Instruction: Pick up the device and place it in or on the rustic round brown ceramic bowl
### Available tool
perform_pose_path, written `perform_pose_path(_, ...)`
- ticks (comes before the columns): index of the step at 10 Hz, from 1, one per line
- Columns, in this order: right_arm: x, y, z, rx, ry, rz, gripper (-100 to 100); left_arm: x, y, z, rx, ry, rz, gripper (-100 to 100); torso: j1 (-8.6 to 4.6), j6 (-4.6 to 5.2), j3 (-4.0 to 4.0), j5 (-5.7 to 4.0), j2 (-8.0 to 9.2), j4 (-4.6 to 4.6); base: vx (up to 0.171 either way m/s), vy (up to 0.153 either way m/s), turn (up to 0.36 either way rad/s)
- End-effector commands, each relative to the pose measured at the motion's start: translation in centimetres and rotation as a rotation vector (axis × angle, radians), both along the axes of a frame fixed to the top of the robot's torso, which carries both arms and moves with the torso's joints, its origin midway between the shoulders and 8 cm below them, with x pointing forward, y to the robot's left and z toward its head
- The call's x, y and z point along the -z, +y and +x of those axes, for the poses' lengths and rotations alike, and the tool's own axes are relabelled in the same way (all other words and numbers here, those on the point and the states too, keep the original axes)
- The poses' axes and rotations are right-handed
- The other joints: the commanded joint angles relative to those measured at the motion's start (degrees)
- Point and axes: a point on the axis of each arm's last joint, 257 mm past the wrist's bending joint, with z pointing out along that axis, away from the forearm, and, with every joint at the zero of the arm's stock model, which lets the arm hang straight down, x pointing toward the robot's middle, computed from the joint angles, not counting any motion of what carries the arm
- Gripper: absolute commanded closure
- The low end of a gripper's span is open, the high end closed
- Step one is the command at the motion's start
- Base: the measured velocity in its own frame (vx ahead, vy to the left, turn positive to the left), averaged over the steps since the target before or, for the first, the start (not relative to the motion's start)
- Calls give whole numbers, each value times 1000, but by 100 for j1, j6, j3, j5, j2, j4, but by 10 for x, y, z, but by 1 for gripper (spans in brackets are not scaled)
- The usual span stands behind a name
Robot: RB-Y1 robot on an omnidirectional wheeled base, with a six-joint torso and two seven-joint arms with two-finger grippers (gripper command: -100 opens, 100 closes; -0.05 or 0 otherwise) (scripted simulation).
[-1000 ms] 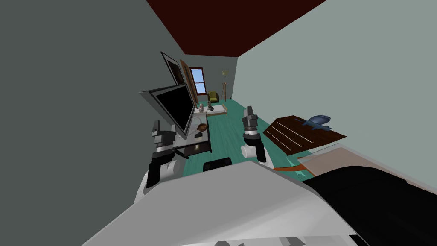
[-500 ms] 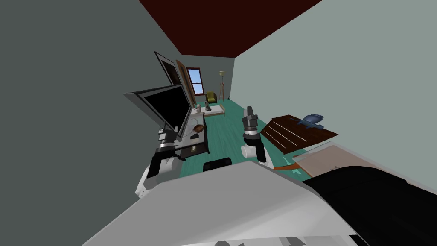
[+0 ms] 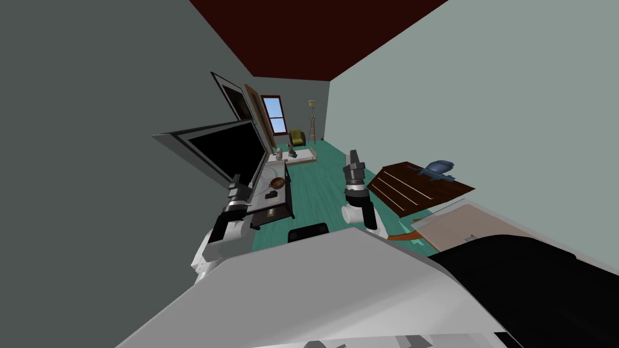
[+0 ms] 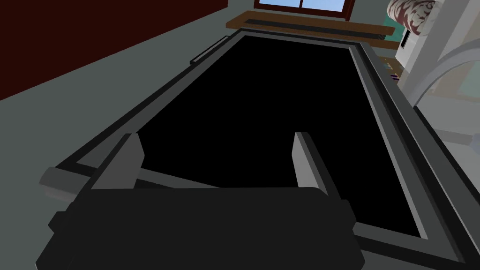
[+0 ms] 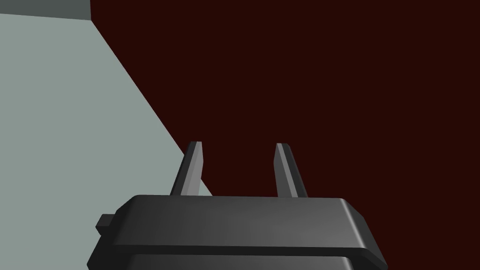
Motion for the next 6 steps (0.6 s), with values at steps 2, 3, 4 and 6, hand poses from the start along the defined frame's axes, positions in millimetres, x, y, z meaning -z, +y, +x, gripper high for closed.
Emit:
perform_pose_path(2, 0, 0, 0, 0, 0, 0, 0, 25, 16, 12, -17, 78, -1, -100, 0, 1, 1, 0, 1, 0, 16, -54, -38)
perform_pose_path(3, 0, 0, 0, 0, 0, 0, 0, 37, 27, 20, -28, 128, 0, -100, 4, -1, 0, 1, 1, 0, 30, -67, -44)
perform_pose_path(4, 0, 0, 0, 0, 0, 0, 0, 45, 29, 20, -34, 143, -2, -100, -1, 0, -2, 0, -3, -1, 30, -58, -24)
perform_pose_path(6, 0, 0, 0, 0, 0, 0, 0, 64, 44, 28, -51, 209, -4, -100, -3, 0, -4, 0, -8, -2, 38, -63, -38)
